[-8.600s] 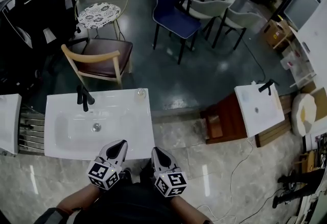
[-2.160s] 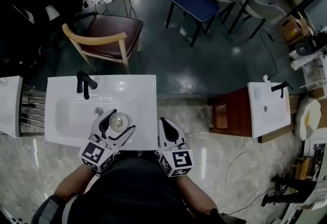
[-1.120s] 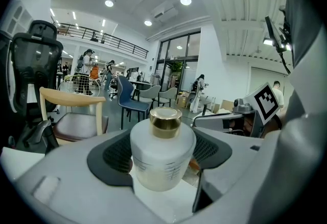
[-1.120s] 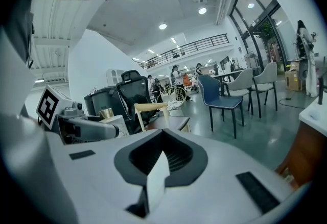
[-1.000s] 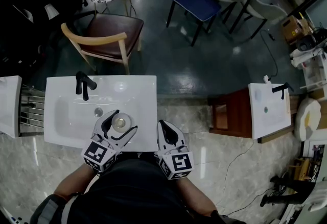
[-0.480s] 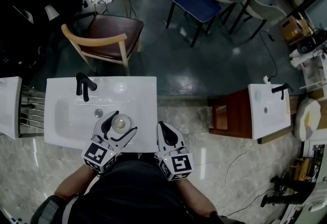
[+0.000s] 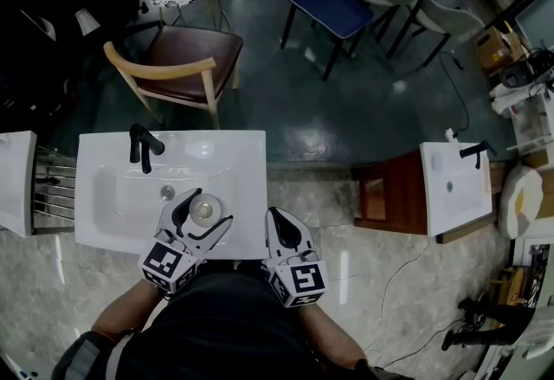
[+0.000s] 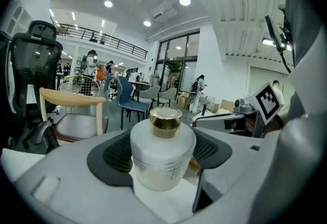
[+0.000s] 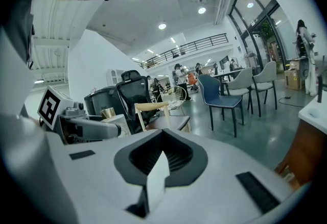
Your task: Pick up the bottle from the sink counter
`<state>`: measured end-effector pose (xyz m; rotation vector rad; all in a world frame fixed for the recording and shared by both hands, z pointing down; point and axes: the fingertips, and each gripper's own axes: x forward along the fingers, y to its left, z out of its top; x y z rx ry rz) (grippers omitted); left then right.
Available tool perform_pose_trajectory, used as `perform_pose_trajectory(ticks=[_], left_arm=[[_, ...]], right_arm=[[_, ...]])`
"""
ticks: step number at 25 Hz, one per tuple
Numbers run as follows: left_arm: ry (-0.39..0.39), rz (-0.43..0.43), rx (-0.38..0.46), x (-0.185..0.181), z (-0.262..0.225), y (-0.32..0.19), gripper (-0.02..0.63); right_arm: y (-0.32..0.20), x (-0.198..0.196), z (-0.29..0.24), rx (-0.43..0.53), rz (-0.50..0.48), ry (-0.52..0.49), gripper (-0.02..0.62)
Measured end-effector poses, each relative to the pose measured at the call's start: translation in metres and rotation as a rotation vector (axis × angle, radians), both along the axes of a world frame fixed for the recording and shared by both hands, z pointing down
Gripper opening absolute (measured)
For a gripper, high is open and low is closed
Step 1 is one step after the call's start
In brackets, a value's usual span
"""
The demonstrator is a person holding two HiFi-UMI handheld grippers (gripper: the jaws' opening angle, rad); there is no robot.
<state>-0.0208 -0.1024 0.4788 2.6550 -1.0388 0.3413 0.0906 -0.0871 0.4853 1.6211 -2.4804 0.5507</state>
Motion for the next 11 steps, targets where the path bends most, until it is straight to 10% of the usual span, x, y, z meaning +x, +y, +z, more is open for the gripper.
perform_pose_trajectory(ticks=[11], left_arm=[[-0.008, 0.006, -0.012, -0.004, 0.011, 0.000, 0.345]], right_arm=[[0.003, -0.001, 0.000, -0.003, 0.011, 0.000, 0.006]])
